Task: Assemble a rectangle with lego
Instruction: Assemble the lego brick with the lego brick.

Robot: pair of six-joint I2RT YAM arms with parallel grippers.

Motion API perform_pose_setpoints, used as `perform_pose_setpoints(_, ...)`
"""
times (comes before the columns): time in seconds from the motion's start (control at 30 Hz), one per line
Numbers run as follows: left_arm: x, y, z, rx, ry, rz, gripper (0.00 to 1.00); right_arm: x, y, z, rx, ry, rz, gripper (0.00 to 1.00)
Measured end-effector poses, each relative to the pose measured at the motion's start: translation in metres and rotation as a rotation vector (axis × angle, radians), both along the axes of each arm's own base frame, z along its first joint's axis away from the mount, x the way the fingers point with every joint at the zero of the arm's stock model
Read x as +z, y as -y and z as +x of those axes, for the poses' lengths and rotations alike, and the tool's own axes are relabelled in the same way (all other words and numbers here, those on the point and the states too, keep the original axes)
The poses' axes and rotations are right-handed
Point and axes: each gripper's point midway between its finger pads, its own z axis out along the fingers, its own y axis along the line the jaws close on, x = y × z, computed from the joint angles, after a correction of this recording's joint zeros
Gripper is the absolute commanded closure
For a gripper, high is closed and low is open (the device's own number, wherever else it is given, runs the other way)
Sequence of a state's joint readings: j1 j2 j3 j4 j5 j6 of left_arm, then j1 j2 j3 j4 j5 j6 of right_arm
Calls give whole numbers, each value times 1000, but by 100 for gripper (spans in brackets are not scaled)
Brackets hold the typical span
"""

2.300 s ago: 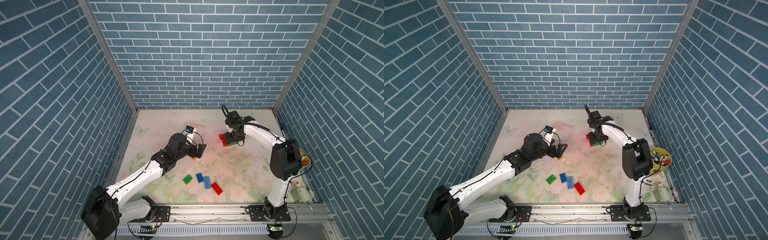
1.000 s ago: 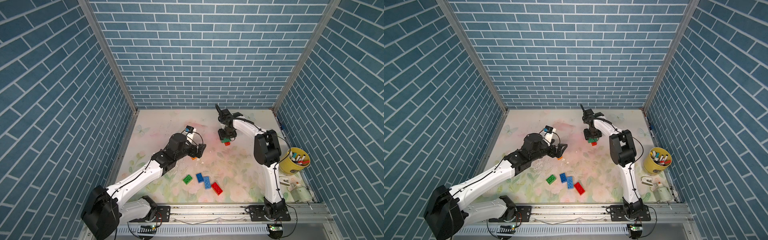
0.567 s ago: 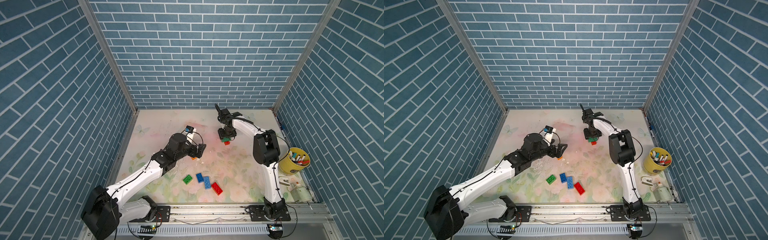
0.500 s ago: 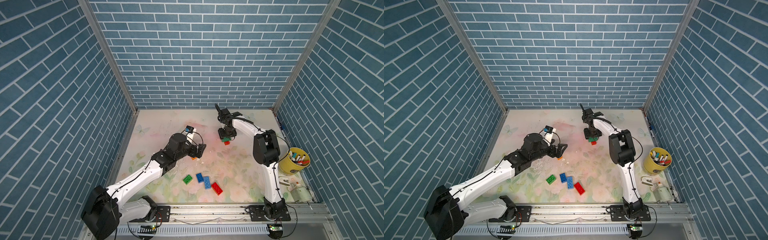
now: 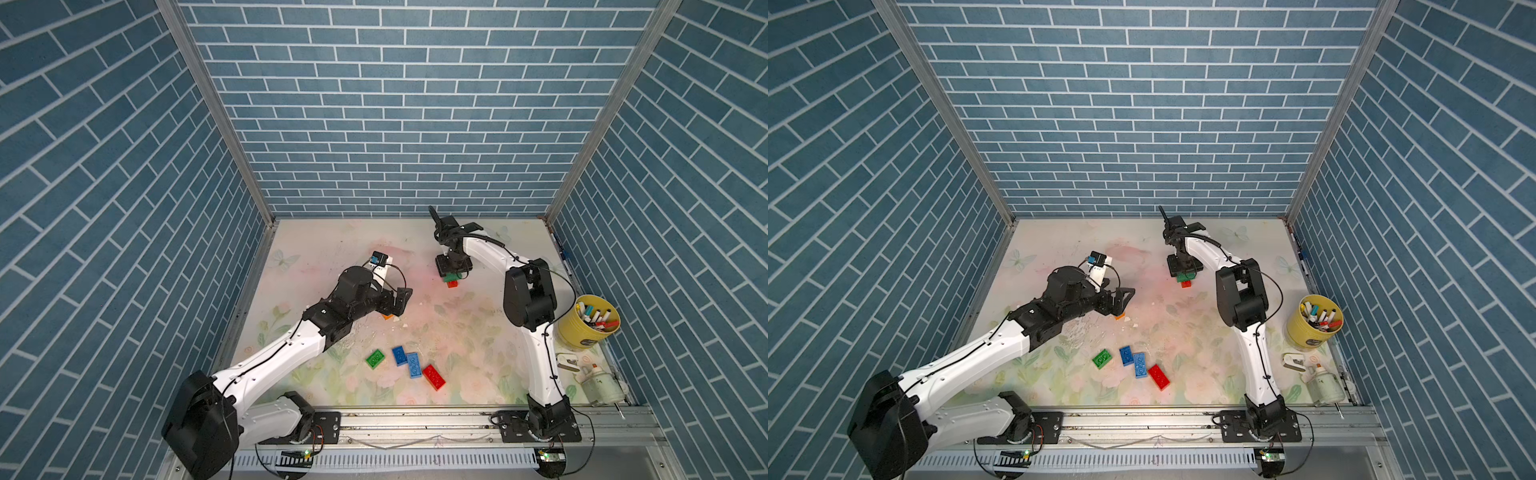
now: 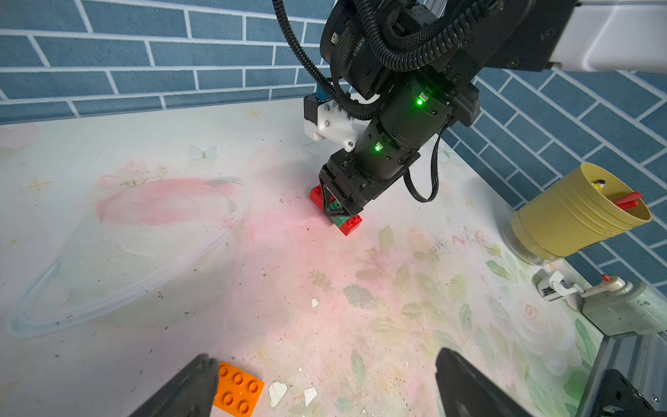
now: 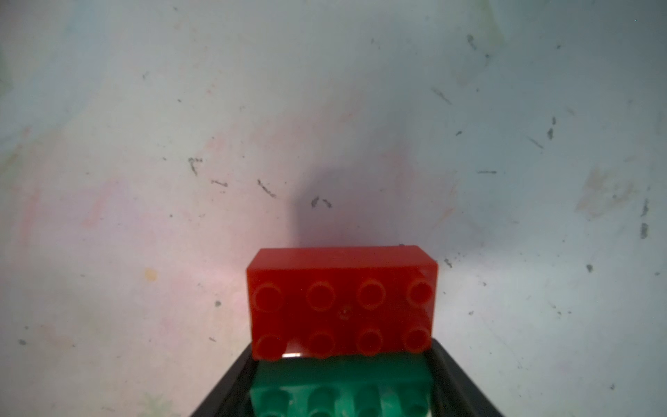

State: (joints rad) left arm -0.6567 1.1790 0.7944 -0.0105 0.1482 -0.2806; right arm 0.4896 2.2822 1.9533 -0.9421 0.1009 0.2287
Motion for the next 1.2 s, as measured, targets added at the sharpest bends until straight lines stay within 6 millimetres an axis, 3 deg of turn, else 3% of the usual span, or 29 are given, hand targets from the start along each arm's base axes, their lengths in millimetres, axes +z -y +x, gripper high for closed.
perform_pose_setpoints(0.5, 0, 0, 0, -3, -1, -1, 0, -3, 0, 4, -3, 12, -5, 34)
perform_pose_setpoints(0.87, 0, 1, -1, -6, -1, -2, 0, -7, -2, 6, -11, 19, 8, 15)
perform_pose_setpoints(1.2, 0, 1, -1, -6, -1, -3, 0, -19, -3, -2, -6, 8, 29, 14)
